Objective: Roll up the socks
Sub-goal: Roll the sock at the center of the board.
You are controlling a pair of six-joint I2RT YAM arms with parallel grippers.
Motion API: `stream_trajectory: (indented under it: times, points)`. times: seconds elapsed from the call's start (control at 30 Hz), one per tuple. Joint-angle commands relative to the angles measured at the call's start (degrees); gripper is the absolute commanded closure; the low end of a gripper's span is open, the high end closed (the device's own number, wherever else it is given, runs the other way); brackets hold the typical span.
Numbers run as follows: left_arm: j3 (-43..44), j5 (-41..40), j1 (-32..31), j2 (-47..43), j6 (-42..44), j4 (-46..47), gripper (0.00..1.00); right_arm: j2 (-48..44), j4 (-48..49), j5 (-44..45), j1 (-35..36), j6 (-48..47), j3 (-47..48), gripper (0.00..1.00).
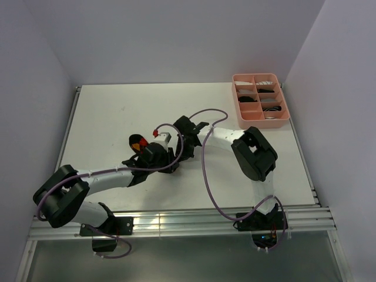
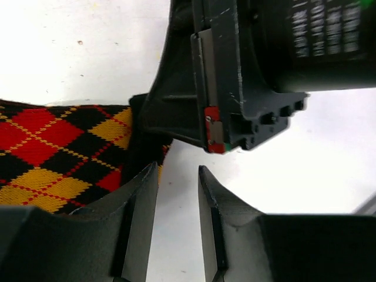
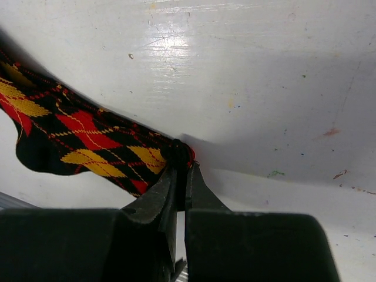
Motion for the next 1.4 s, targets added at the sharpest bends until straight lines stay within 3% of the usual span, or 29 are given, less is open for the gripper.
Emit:
stream_trajectory:
  times: [0.0,0.27,0.43,0.73,0.8,0.87,1.03,1.37]
  points:
    - [2.7,-6.4,-1.5,2.0,3.1,-1.1,0.62,2.0,-4.1,1.8,0.0,-1.8,-0.1,1.00]
    - [2.5,-13.8,-3.0,3.2,0.1,-5.3,0.65,1.6,-1.6,-0.4,0.0,-1.7,-2.1,1.00]
    - [1.5,-13.2,-3.0,4.1,-2.5,-7.1,0.71,-0.1,2.5,-2.3,0.0,-1.9,-4.8,1.00]
    - [-1.8,-11.4,-3.0,3.9,-6.2,-8.2,0.82,-7.7,20.9,-4.7,0.0,2.3,-15.7,0.93]
    - [-2.2,-11.6,-3.0,2.7,-5.9,-8.1,0.81,-7.3,20.3,-4.4,-0.1,2.1,-15.3,0.96]
    - [-2.9,-10.9,-3.0,0.5,-4.0,-7.0,0.73,-6.6,18.7,-4.5,-0.1,1.8,-14.3,1.00]
    - [-2.6,-12.6,-4.3,-3.7,0.8,-6.1,0.63,-5.4,18.7,-5.2,-0.1,1.8,-14.3,1.00]
    - [0.1,-16.1,-5.7,-7.0,9.6,-6.3,0.58,-3.8,17.4,-6.5,0.0,0.9,-12.5,1.00]
